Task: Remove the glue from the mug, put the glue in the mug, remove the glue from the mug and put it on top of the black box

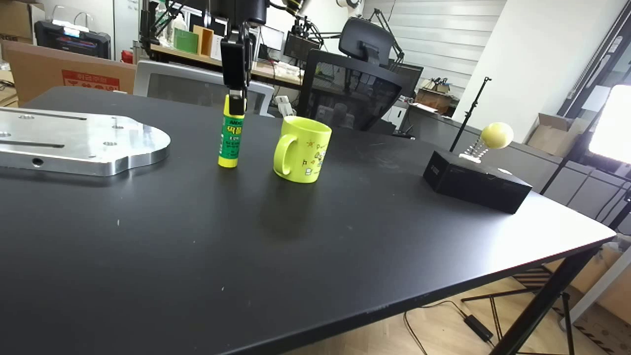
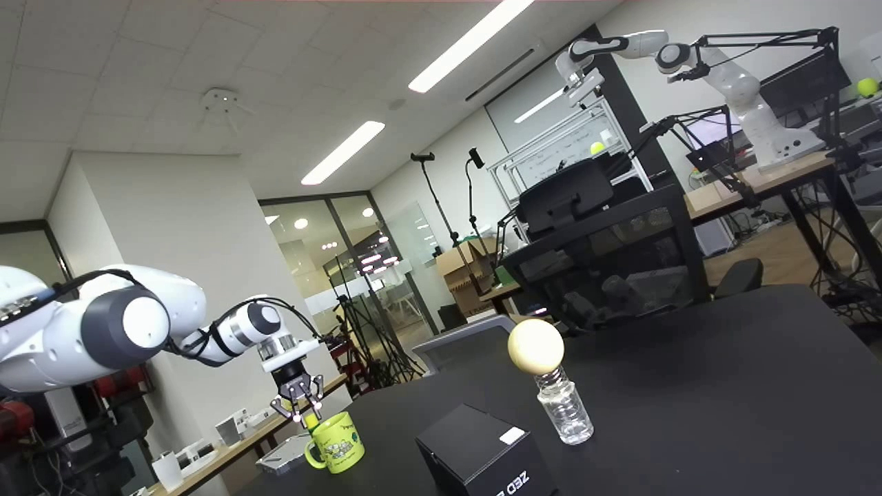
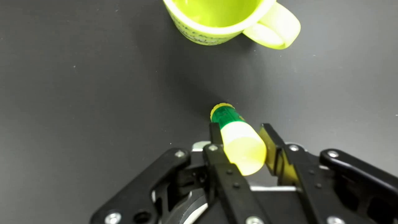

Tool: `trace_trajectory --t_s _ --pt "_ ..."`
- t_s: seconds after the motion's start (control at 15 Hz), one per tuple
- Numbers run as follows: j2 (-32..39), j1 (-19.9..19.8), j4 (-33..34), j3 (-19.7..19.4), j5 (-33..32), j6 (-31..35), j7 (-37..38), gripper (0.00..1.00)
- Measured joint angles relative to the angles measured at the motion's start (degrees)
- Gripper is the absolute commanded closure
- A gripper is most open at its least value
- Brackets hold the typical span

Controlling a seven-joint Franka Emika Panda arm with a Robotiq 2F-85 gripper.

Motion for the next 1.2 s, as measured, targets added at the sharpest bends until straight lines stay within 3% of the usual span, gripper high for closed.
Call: trace_trajectory --t_s 0.33,0.8,1.2 --pt "-0.4 0.0 0.8 0.1 0.0 0.0 0.0 0.02" --pt "-5.4 1.0 1.1 0.1 0.0 0.1 1.5 0.00" --pt "-9.7 1.9 1.0 -0.6 0.1 -1.0 17.1 0.00"
